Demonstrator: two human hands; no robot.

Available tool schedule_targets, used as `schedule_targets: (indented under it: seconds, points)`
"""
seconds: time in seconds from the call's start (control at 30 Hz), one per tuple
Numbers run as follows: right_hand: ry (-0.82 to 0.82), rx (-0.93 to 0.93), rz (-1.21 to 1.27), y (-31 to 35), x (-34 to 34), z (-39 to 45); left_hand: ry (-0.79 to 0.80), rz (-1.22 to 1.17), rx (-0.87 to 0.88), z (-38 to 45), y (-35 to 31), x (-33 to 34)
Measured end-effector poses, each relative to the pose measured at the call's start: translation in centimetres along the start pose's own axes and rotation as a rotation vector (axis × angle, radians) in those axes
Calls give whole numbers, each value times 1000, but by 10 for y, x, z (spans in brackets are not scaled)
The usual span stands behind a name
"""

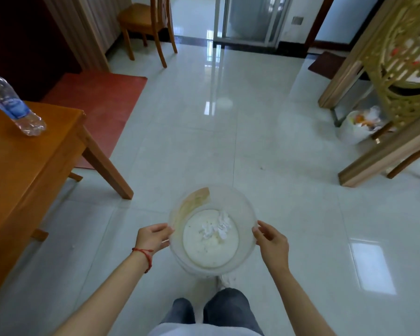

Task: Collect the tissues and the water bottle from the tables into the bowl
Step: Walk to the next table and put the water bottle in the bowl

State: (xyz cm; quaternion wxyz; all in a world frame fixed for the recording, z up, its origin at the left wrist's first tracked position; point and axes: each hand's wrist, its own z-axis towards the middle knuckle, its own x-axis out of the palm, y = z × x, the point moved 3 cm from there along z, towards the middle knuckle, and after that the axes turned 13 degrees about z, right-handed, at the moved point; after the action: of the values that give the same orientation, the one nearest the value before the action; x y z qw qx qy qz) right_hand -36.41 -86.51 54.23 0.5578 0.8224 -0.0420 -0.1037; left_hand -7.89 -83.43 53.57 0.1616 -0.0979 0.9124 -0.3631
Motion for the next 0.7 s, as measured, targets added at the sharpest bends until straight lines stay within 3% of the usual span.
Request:
schedule_targets:
  seconds: [0.43, 0.7]
  points:
    - [208, -31, -98, 88, 65, 193, -163, -178, -85, 104, -117, 37]
    - [337, -15, -163, 122, 141, 275, -252, -303, -133, 158, -157, 19]
